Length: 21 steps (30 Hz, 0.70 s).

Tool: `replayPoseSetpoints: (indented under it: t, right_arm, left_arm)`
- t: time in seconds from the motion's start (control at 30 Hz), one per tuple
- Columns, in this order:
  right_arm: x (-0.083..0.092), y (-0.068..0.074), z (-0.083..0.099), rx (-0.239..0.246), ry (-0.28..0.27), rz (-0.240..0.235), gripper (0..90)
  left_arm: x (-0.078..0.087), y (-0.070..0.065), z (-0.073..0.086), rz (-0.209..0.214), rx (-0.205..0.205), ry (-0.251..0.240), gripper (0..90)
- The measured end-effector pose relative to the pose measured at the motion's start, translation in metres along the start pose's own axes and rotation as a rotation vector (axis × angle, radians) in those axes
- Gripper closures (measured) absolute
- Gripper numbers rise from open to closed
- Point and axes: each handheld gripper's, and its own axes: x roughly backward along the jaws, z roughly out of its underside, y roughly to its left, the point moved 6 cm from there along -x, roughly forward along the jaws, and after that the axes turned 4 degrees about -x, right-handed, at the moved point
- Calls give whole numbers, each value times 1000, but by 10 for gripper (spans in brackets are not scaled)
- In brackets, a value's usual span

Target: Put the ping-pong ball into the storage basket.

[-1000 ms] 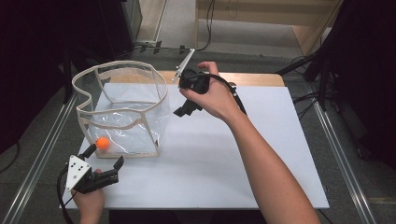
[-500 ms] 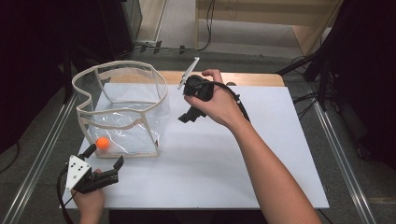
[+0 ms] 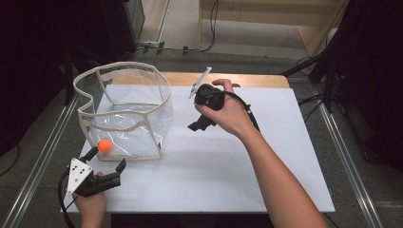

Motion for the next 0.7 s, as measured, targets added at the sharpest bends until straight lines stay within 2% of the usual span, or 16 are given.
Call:
replayPoseSetpoints:
  t: [0.2, 0.7]
  right_arm:
    - [1, 1, 12, 0, -13, 5, 0]
    - [5, 1, 45, -48, -66, 8, 0]
  left_arm:
    - [0, 0, 0, 2, -2, 1, 0]
    - [0, 0, 0, 1, -2, 1, 1]
